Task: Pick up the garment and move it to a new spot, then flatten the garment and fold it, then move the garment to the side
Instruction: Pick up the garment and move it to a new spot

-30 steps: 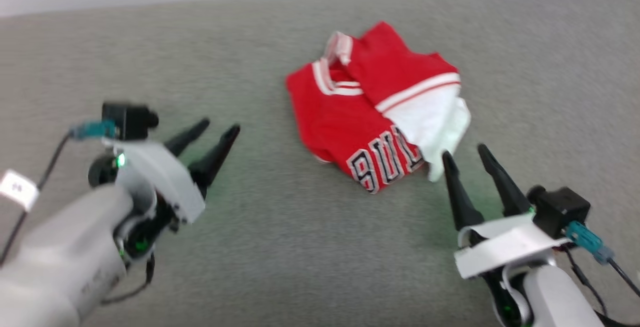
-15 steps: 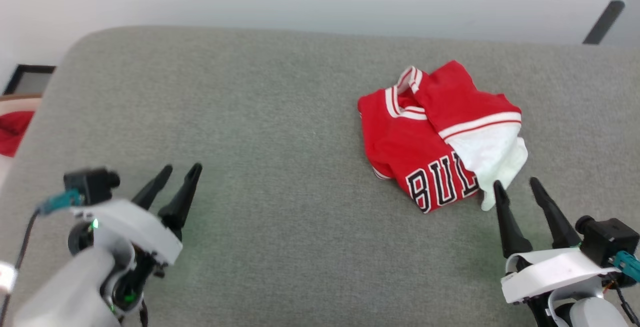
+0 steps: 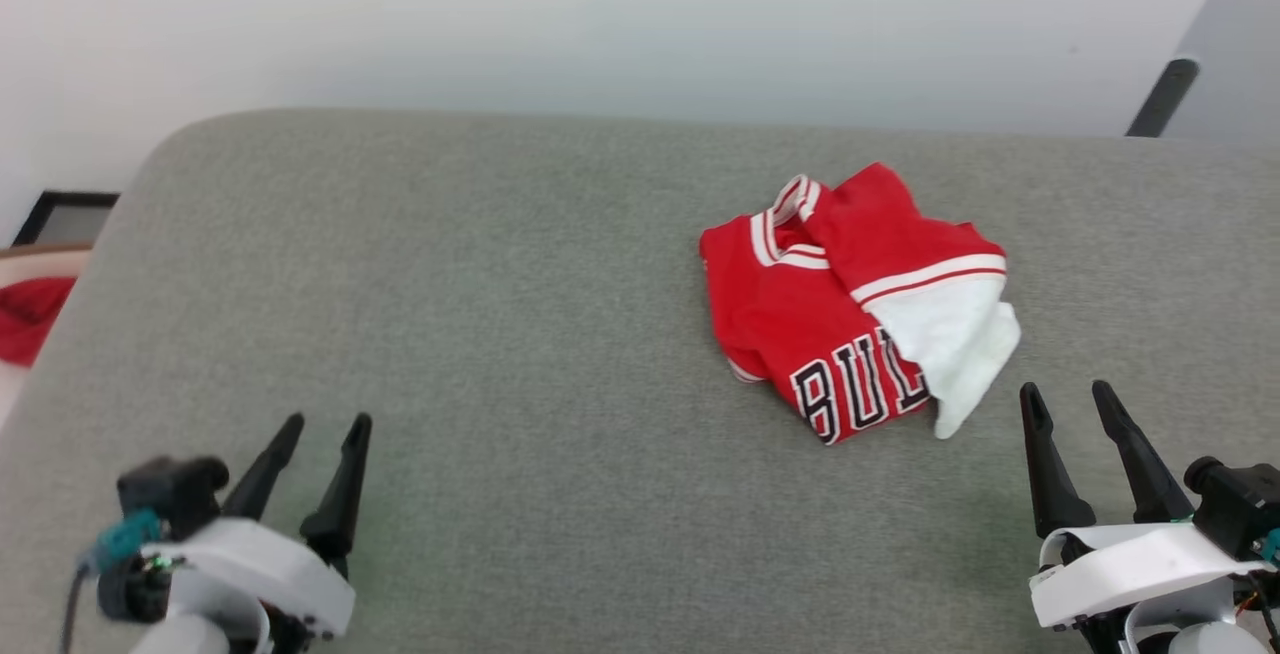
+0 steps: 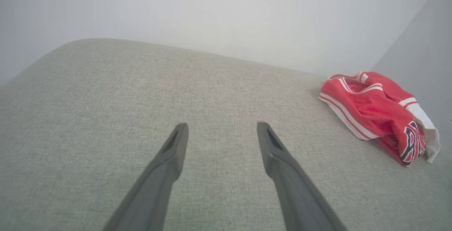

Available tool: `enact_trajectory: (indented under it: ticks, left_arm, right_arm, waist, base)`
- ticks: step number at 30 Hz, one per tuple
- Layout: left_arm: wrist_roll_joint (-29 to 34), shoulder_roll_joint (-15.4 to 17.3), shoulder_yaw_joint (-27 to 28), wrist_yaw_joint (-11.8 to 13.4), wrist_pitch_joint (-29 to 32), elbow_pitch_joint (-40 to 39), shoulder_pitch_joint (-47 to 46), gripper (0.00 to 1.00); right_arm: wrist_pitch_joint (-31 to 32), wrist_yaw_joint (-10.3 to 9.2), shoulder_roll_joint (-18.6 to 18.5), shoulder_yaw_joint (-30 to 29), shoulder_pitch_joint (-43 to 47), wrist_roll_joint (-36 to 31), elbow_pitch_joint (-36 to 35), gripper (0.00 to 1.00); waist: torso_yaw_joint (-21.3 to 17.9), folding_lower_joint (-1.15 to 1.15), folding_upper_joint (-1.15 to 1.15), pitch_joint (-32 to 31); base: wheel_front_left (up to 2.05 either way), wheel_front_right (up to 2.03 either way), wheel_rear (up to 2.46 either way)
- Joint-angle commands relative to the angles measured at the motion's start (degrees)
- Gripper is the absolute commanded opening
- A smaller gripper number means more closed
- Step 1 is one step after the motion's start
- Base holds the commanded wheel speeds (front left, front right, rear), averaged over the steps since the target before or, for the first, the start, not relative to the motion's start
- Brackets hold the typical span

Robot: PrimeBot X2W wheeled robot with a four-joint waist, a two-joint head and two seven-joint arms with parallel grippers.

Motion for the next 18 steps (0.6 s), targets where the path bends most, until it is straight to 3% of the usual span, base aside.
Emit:
enact_trajectory:
  ticks: [1,7,18]
  left_arm:
    - [3.04,-0.59,1.82,0.98,0.04,-1.03,1.61,1.0]
    - [14.61,-5.52,12.05,2.58,0.04,-7.09,8.47,1.0]
    - [27.3,-12.17,21.79,-1.04,0.03,-9.92,14.39,1.0]
  right_arm:
    - [-0.22,0.02,-0.24,0.16,0.02,0.24,0.03,1.0]
    - [0.35,0.02,-0.64,0.51,-0.5,0.3,0.01,1.0]
    - [0.64,0.02,-0.1,0.85,0.92,0.58,0.24,1.0]
  waist:
    - [-1.31,0.0,0.0,-1.13]
    - [-2.66,0.0,0.0,-2.1]
    - [-3.01,0.0,0.0,-2.26]
  base:
    - [0.0,0.0,0.0]
    - [0.0,0.0,0.0]
    - [0.0,0.0,0.0]
